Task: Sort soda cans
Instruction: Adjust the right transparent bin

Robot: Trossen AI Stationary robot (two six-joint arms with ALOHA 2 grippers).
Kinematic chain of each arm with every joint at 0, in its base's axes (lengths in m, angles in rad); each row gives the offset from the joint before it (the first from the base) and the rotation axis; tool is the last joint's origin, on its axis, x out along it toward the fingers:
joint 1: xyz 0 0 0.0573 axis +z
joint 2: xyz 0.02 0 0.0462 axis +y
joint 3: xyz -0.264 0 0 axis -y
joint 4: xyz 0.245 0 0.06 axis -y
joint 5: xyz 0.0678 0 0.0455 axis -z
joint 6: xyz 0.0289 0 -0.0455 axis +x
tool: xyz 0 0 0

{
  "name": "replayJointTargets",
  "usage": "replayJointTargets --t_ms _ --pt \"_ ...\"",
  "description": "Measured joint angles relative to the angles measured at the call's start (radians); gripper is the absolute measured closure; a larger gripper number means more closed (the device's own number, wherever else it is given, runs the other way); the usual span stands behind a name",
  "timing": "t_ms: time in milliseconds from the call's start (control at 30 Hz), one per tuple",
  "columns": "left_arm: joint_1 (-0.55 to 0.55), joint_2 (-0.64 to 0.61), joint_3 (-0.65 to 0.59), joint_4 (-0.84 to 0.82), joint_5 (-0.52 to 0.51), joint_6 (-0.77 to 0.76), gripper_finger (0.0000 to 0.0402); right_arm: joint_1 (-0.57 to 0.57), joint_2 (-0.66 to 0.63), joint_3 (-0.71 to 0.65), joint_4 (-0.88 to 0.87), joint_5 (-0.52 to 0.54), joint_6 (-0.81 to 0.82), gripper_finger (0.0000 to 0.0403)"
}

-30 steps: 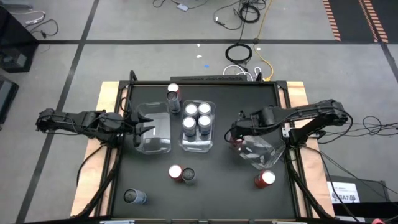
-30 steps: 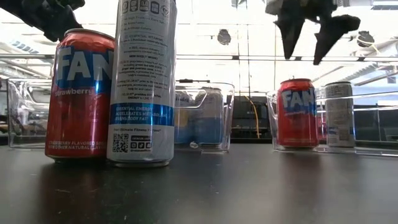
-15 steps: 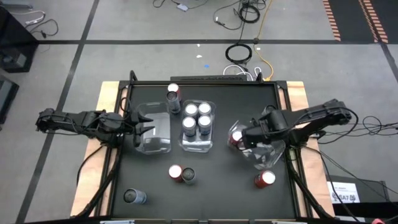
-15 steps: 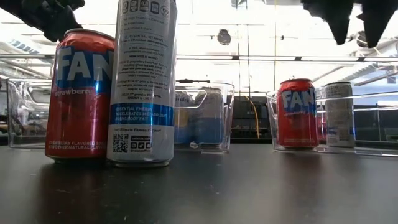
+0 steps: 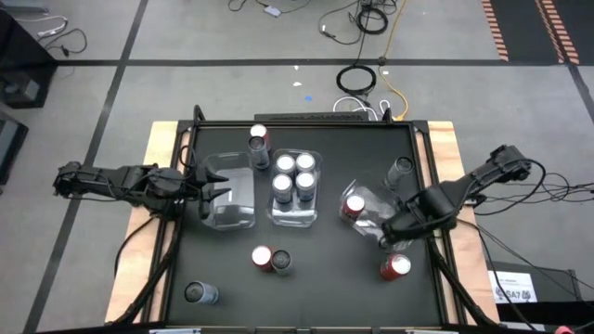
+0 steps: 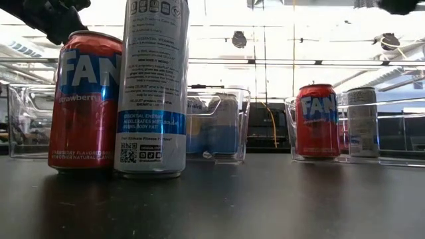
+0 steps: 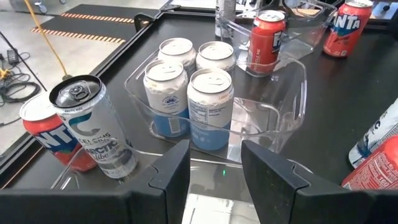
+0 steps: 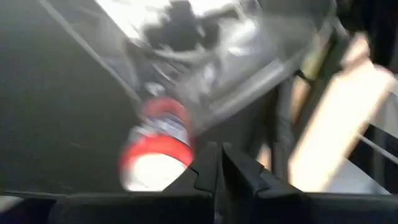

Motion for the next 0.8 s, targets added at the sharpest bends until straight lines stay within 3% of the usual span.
replayJointTargets --t_ms 133,400,667,800 --pt "0.000 0.000 0.000 0.000 0.000 0.000 0.0246 0.071 0.000 -0.107 0.005 -0.111 -0.007 0.0400" --pt "0.000 0.000 0.000 0.003 0.000 -0.008 0.0246 0.116 -0.039 -0.339 0.218 -0.102 -0.031 0.0403" --pt "0.000 0.000 0.000 0.005 0.000 -0.037 0.0246 0.111 -0.042 -0.437 0.438 -0.017 -0.034 0.0403" --pt "0.000 0.000 0.000 0.005 0.000 -0.037 0.0246 0.105 -0.042 -0.439 0.467 0.068 -0.040 0.0403"
